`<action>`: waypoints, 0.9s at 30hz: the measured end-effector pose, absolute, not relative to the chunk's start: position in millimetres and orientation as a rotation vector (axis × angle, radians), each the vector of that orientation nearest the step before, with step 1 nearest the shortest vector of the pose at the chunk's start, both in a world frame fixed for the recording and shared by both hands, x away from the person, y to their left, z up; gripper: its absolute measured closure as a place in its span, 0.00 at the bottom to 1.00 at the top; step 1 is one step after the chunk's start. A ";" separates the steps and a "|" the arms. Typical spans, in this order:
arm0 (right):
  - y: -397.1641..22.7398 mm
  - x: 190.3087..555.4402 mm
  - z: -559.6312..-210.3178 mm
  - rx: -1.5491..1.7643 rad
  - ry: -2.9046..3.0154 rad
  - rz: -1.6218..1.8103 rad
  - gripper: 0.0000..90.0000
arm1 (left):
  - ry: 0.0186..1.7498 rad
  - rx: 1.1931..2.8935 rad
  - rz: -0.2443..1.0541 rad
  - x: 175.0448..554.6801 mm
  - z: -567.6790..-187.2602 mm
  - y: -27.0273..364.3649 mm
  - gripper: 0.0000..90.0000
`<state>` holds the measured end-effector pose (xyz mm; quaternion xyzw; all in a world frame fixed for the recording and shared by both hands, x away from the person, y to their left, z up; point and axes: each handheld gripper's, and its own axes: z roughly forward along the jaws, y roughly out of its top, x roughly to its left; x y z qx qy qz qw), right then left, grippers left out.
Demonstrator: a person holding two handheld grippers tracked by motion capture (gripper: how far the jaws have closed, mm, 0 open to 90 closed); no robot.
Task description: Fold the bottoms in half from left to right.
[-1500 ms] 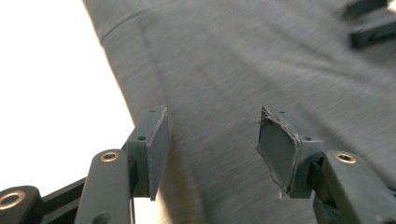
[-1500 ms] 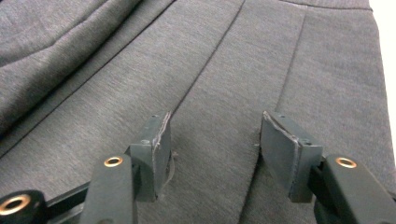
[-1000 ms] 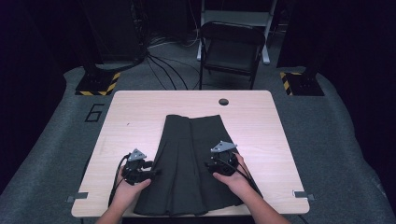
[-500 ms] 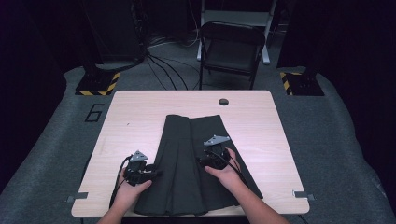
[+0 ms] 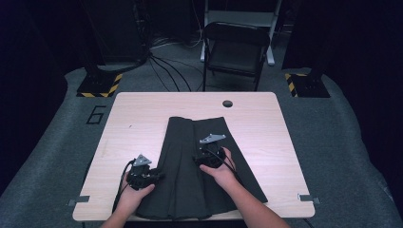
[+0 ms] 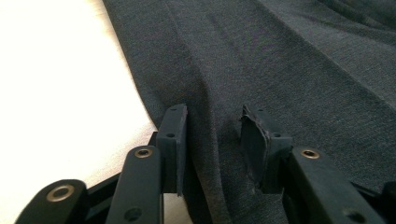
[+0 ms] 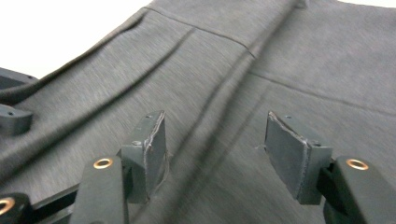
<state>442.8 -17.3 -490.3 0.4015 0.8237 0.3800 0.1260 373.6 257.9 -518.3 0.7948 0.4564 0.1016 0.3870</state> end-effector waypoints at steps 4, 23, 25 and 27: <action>-6.0 447.6 -493.3 1.143 2.417 1.085 0.42 | 1.158 2.029 0.245 373.8 -517.6 259.2 0.72; 7.0 449.6 -512.6 1.135 2.466 0.995 0.46 | 1.162 2.023 0.270 372.4 -515.5 255.0 0.87; 6.4 449.5 -512.0 1.134 2.473 0.998 0.50 | 1.163 2.028 0.268 372.4 -514.5 255.4 0.88; 6.2 448.9 -511.6 1.132 2.473 0.999 0.53 | 1.164 2.030 0.267 372.6 -514.2 255.6 0.89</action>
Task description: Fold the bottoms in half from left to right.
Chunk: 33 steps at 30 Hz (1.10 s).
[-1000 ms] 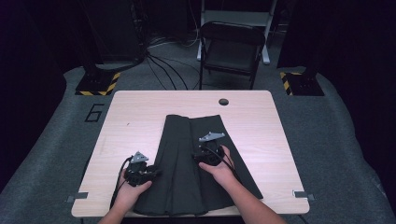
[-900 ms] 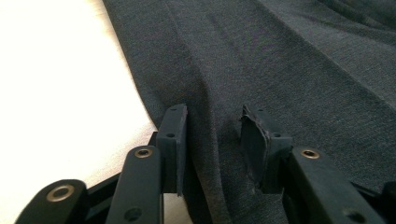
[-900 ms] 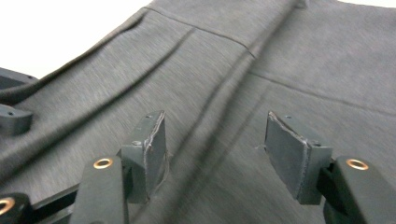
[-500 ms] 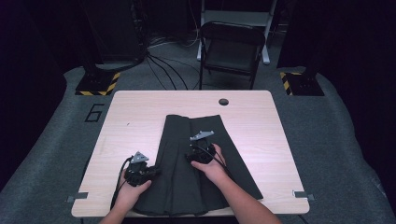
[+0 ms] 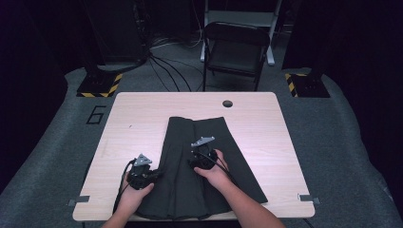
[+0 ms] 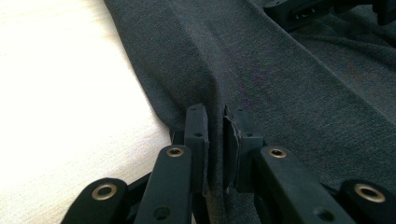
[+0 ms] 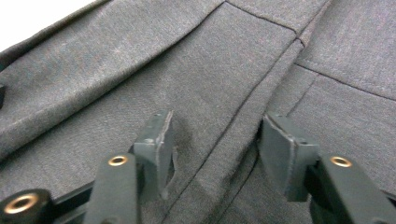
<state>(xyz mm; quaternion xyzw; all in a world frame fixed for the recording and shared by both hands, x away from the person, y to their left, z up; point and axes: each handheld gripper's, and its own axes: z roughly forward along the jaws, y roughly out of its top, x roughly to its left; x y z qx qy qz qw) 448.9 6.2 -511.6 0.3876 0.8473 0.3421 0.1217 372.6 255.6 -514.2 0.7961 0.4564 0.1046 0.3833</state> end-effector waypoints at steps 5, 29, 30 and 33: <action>8.9 444.3 -508.8 1.123 2.464 0.999 0.67 | 1.172 2.014 0.275 372.1 -512.7 256.0 0.92; 3.1 439.1 -479.5 1.045 2.454 1.163 0.91 | 1.137 1.967 0.304 367.8 -493.0 257.2 0.95; 2.8 438.8 -476.6 1.040 2.451 1.171 0.91 | 1.141 1.961 0.302 367.3 -491.5 256.9 0.95; 1.9 437.4 -468.3 1.024 2.433 1.211 0.91 | 1.140 1.933 0.310 366.7 -488.8 256.5 0.95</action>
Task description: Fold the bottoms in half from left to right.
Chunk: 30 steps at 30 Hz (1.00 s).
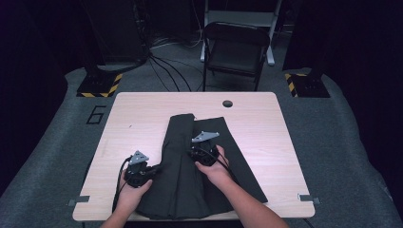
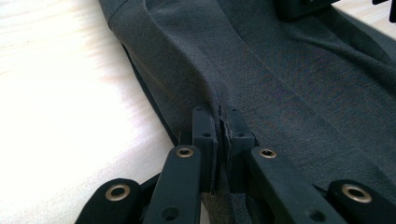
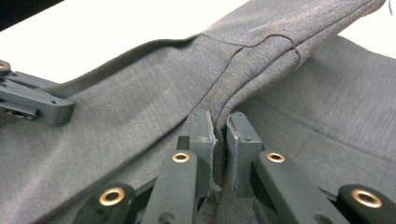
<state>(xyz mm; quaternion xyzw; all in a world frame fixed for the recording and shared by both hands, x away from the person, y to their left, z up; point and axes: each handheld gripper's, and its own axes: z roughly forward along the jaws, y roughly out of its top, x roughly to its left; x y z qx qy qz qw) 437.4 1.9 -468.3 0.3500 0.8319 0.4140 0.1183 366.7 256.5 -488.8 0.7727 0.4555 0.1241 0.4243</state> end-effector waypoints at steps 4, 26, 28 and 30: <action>0.6 436.3 -461.0 0.999 2.420 1.237 0.91 | 1.130 1.914 0.312 365.9 -485.2 256.6 0.95; -36.9 429.9 -378.8 0.987 2.337 1.271 0.92 | 0.969 1.918 0.265 369.9 -445.6 223.1 0.97; -45.1 430.6 -371.8 0.996 2.320 1.254 0.92 | 0.945 1.924 0.249 372.4 -441.1 212.7 0.97; -52.5 431.1 -367.7 1.005 2.313 1.230 0.92 | 0.930 1.926 0.238 374.8 -439.0 200.4 0.97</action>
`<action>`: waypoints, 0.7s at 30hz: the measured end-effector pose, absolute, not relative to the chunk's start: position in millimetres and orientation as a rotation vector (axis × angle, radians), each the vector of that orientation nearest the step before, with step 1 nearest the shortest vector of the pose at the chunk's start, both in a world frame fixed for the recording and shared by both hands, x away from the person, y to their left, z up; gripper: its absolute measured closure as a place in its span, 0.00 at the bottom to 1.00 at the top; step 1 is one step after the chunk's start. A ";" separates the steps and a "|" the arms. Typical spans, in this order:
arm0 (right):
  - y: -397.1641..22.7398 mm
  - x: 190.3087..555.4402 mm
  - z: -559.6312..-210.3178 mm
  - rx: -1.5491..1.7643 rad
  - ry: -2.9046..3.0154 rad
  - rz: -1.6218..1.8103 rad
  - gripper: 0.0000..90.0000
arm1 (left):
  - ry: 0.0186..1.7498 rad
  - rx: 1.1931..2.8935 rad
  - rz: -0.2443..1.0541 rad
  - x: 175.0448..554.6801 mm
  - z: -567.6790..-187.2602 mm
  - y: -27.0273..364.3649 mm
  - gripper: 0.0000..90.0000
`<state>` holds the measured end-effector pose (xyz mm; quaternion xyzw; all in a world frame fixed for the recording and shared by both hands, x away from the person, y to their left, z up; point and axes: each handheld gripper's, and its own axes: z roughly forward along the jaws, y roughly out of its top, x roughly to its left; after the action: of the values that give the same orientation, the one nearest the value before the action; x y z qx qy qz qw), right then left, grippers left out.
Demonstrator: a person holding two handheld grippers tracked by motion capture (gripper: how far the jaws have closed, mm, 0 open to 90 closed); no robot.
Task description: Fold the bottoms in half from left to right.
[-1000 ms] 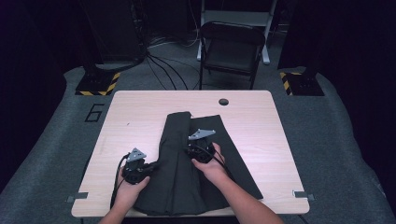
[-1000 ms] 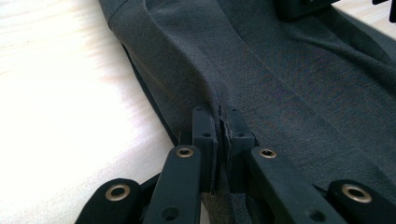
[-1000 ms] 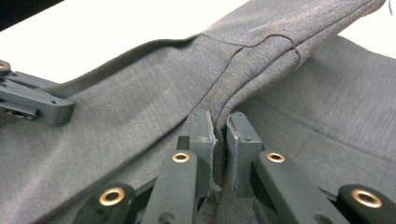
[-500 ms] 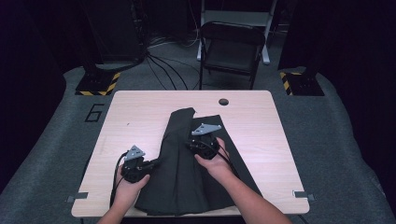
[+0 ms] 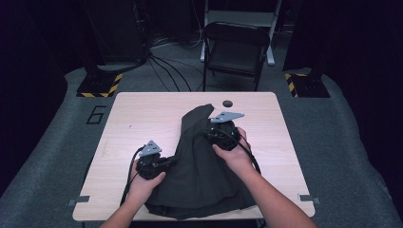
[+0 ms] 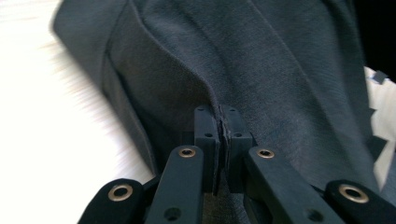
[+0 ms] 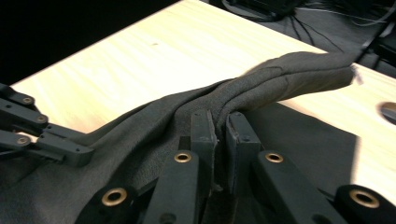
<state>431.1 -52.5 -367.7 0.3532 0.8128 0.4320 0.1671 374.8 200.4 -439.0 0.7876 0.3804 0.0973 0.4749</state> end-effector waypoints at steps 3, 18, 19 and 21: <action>-68.2 433.6 -367.3 1.011 2.313 1.151 0.92 | 0.912 1.956 0.210 381.5 -442.4 179.4 0.97; -121.5 471.1 -467.2 1.305 2.373 0.851 0.91 | 0.924 2.024 0.180 389.0 -460.7 163.7 0.74; -121.9 472.5 -471.3 1.314 2.367 0.850 0.90 | 0.922 2.025 0.176 388.7 -460.8 167.8 0.73; -122.1 474.6 -476.7 1.324 2.376 0.838 0.90 | 0.943 2.004 0.149 385.0 -462.7 177.8 0.72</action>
<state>474.6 -122.1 -476.7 0.4602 0.8257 0.2911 0.1471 385.0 177.8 -462.7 0.8084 0.3807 0.0603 0.4449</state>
